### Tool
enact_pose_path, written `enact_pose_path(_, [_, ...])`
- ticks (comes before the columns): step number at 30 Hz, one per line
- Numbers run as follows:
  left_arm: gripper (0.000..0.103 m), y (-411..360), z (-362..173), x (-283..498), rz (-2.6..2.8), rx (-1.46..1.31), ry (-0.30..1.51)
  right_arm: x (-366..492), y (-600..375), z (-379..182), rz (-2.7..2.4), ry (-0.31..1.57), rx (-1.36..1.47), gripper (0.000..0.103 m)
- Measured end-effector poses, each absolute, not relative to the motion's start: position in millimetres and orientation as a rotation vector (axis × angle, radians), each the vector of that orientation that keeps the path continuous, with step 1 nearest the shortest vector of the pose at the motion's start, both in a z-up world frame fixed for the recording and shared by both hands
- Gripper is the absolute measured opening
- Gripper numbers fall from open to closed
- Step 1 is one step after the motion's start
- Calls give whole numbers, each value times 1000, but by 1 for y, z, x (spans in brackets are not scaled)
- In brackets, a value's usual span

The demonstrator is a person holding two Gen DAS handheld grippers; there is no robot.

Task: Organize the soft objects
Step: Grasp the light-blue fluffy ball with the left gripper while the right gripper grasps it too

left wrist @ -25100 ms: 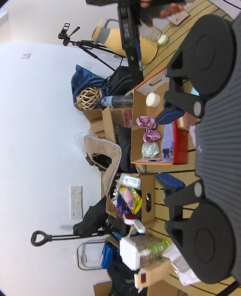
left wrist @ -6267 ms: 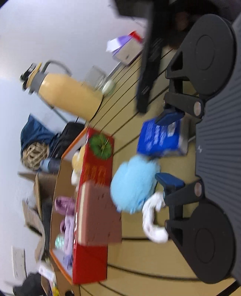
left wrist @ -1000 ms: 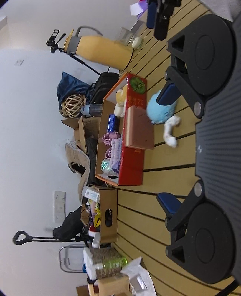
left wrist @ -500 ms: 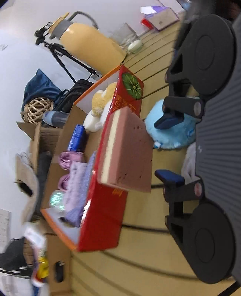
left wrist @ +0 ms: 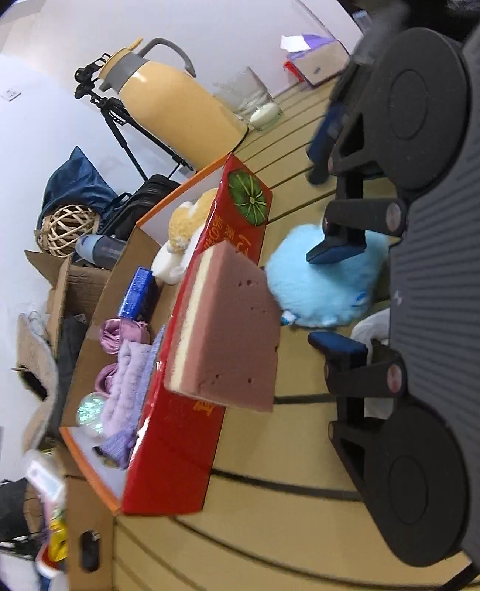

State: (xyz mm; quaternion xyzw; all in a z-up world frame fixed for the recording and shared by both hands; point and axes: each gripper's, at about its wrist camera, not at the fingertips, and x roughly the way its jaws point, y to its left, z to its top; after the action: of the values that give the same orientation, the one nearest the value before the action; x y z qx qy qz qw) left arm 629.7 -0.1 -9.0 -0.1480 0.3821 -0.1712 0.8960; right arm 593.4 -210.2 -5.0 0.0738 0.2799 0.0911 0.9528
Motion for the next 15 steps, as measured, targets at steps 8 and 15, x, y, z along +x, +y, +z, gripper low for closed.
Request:
enact_pose_path(8, [54, -5, -18, 641, -351, -307, 786, 597, -226, -14, 407, 672, 492, 47])
enact_pose_path(15, [34, 7, -24, 647, -391, -416, 805, 613, -201, -23, 370, 659, 496, 42])
